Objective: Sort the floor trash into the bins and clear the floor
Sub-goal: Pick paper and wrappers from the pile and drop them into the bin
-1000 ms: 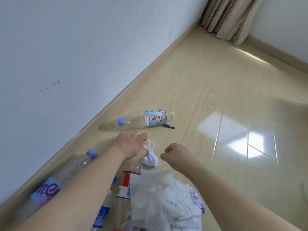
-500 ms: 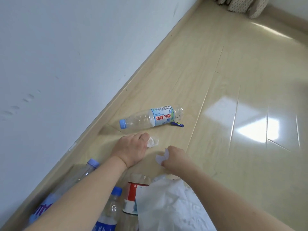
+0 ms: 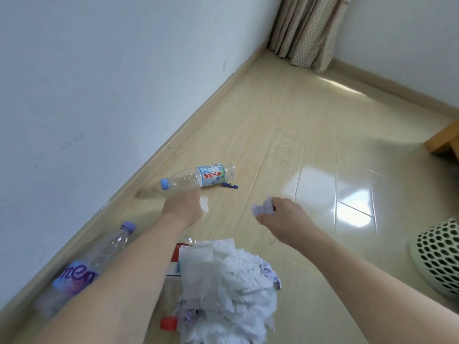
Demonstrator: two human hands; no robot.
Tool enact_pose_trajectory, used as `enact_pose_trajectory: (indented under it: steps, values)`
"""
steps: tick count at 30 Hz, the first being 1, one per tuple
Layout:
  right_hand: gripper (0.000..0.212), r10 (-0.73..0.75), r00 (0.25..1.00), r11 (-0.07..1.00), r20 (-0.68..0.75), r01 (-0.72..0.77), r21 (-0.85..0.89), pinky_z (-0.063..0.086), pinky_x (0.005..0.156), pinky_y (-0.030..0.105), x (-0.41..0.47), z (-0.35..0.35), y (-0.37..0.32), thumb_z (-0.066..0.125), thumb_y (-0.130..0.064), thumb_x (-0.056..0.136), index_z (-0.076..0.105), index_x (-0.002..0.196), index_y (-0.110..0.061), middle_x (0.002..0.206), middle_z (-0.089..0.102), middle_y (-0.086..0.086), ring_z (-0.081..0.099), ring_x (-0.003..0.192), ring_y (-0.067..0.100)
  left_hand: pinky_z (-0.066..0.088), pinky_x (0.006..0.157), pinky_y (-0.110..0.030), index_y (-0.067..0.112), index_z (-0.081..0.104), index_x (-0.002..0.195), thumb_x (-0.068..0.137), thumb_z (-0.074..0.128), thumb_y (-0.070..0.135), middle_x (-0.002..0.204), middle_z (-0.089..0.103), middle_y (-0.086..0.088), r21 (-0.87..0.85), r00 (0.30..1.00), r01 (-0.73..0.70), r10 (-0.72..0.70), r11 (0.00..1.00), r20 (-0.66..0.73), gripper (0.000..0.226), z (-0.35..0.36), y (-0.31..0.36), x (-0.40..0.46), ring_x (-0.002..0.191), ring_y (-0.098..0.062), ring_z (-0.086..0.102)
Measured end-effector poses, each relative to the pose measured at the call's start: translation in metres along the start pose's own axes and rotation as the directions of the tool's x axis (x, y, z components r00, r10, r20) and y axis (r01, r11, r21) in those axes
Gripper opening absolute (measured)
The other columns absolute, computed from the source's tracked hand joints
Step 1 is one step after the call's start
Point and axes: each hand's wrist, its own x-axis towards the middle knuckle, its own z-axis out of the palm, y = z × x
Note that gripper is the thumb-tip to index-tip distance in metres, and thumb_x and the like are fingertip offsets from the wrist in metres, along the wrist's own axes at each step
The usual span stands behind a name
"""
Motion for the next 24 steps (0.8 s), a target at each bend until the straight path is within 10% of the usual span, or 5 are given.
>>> enact_pose_trajectory:
  steps: [13, 19, 24]
  values:
    - [0.033, 0.19, 0.93, 0.97, -0.313, -0.128, 0.208, 0.046, 0.061, 0.028, -0.174, -0.195, 0.166, 0.044, -0.034, 0.097, 0.058, 0.094, -0.005, 0.08, 0.067, 0.011, 0.06, 0.061, 0.019, 0.046, 0.061, -0.034, 0.016, 0.053, 0.088, 0.091, 0.044, 0.022, 0.08, 0.064, -0.004, -0.303, 0.922, -0.375, 0.387, 0.876, -0.02, 0.012, -0.133, 0.286, -0.134, 0.062, -0.021, 0.054]
    - [0.039, 0.513, 0.808, 0.848, -0.289, -0.426, 0.315, 0.047, 0.056, 0.028, -0.243, -0.26, 0.311, 0.04, -0.035, 0.099, 0.059, 0.076, -0.01, 0.062, 0.058, 0.005, 0.053, 0.053, 0.019, 0.046, 0.055, -0.029, 0.015, 0.054, 0.086, 0.089, 0.046, 0.02, 0.075, 0.067, -0.005, -0.309, 0.842, -0.489, 0.534, 0.816, 0.076, 0.01, -0.088, 0.46, -0.2, 0.052, -0.018, 0.057]
    - [0.019, 0.631, 0.718, 0.767, -0.295, -0.519, 0.378, 0.049, 0.059, 0.032, -0.303, -0.274, 0.417, 0.048, -0.021, 0.096, 0.056, 0.098, -0.004, 0.087, 0.059, 0.012, 0.054, 0.064, 0.024, 0.057, 0.07, -0.039, 0.018, 0.059, 0.083, 0.085, 0.048, 0.019, 0.079, 0.068, -0.003, -0.185, 0.732, -0.621, 0.648, 0.761, 0.21, 0.011, -0.005, 0.582, -0.254, 0.072, -0.023, 0.064]
